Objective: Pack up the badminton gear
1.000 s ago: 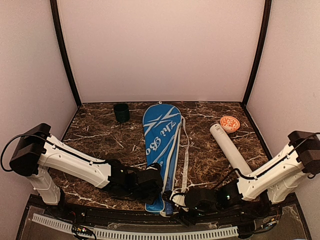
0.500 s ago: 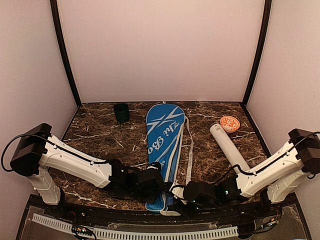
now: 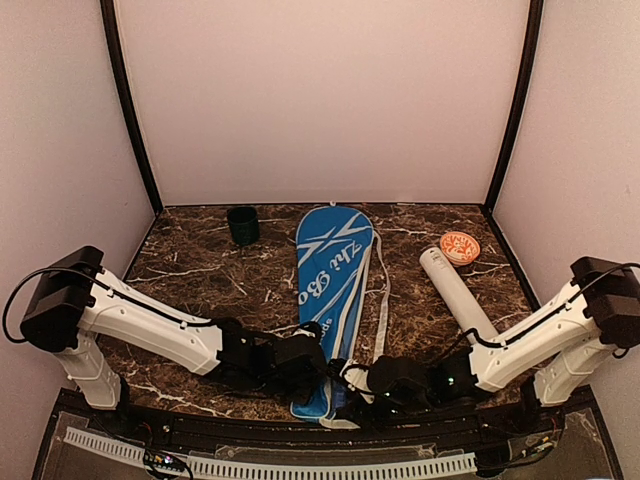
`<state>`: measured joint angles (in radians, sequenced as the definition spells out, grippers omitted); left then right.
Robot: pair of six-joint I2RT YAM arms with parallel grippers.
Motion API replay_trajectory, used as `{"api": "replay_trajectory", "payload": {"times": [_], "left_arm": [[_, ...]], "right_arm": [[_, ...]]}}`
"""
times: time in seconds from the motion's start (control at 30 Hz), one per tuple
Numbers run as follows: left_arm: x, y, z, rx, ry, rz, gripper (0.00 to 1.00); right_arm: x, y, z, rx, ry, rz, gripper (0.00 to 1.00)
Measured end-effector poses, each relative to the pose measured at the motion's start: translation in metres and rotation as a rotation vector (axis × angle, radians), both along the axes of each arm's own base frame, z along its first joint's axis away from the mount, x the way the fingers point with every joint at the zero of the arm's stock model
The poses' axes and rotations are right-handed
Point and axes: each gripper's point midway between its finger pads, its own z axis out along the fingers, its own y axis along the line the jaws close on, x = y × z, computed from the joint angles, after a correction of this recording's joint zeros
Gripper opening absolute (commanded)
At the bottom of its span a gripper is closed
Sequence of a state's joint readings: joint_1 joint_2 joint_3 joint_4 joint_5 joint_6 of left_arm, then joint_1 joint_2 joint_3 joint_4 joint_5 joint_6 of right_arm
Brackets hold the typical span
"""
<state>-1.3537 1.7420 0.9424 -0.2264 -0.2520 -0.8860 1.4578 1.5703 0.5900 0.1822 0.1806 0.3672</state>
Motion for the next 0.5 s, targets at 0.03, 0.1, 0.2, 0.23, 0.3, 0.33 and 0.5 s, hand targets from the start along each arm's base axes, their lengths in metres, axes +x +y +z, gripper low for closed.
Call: {"api": "replay_trajectory", "payload": {"times": [0.03, 0.1, 0.2, 0.23, 0.3, 0.33, 0.5], "left_arm": [[-0.001, 0.001, 0.001, 0.0, -0.001, -0.005, 0.36], [-0.002, 0.003, 0.001, 0.005, -0.002, -0.021, 0.38], [-0.005, 0.009, 0.008, 0.013, -0.007, -0.049, 0.4], [-0.007, 0.01, 0.011, 0.011, -0.006, -0.06, 0.41], [-0.01, 0.01, 0.024, -0.008, -0.013, -0.083, 0.43], [-0.011, 0.009, 0.031, -0.024, -0.02, -0.091, 0.44], [-0.01, 0.005, 0.057, -0.075, -0.06, -0.136, 0.43]], "right_arm": [[-0.001, -0.002, 0.001, 0.011, 0.007, -0.001, 0.48], [-0.002, -0.005, 0.005, 0.031, 0.024, -0.005, 0.5], [-0.006, -0.012, 0.014, 0.071, 0.053, -0.011, 0.53], [-0.007, -0.013, 0.017, 0.087, 0.064, -0.017, 0.54], [-0.008, -0.016, 0.023, 0.119, 0.087, -0.029, 0.56], [-0.009, -0.018, 0.024, 0.13, 0.099, -0.034, 0.56], [-0.016, -0.03, 0.011, 0.12, 0.165, -0.053, 0.48]]}}
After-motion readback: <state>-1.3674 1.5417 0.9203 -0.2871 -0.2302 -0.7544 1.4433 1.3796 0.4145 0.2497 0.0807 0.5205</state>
